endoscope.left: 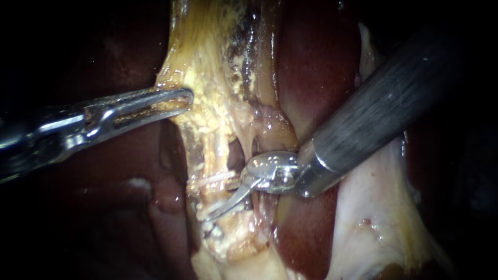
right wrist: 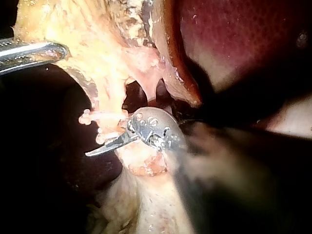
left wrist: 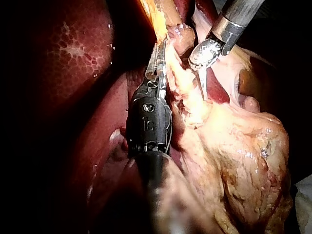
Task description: Go to the cutting position left tube
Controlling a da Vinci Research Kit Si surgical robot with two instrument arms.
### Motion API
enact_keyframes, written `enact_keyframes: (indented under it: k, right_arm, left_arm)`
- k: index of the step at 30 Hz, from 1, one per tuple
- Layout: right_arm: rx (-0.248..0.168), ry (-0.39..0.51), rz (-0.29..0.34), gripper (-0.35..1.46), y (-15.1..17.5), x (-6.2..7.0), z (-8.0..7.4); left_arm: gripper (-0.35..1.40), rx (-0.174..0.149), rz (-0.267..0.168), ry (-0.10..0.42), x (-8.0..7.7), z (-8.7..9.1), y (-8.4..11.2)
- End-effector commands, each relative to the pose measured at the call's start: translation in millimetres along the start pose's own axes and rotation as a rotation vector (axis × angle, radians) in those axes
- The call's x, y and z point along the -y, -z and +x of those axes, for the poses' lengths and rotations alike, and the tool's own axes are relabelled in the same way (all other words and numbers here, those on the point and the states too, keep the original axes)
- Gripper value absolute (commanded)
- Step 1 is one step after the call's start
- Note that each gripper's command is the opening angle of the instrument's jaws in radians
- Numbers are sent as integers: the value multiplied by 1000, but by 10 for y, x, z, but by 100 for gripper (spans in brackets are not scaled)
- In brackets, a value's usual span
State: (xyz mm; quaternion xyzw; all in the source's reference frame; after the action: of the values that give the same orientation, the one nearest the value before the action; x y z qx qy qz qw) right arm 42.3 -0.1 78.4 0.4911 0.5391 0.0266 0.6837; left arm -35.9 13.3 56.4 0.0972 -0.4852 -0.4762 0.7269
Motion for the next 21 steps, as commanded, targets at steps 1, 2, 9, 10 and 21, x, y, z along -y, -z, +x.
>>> enact_keyframes:
  k: [1, 2, 9, 10, 21]
  right_arm:
    - [-2, -6, -1, 123, -1, -1, 0]
    - [-5, -11, -1, 123, -2, -1, 0]
    - [-24, -45, 3, 121, -9, -7, 2]
    - [-27, -51, 4, 119, -9, -8, 2]
    - [-25, -92, 7, 119, -6, -10, 0]
  left_arm:
    - [-35, 0, 0, 0, 0, 0, -1]
    - [-35, 0, 0, 0, 1, 1, -2]
    - [-35, 2, -3, -1, 2, 3, -6]
    - [-35, 2, -3, -1, 2, 3, -6]
    - [-35, 2, -3, -1, 2, 3, -6]
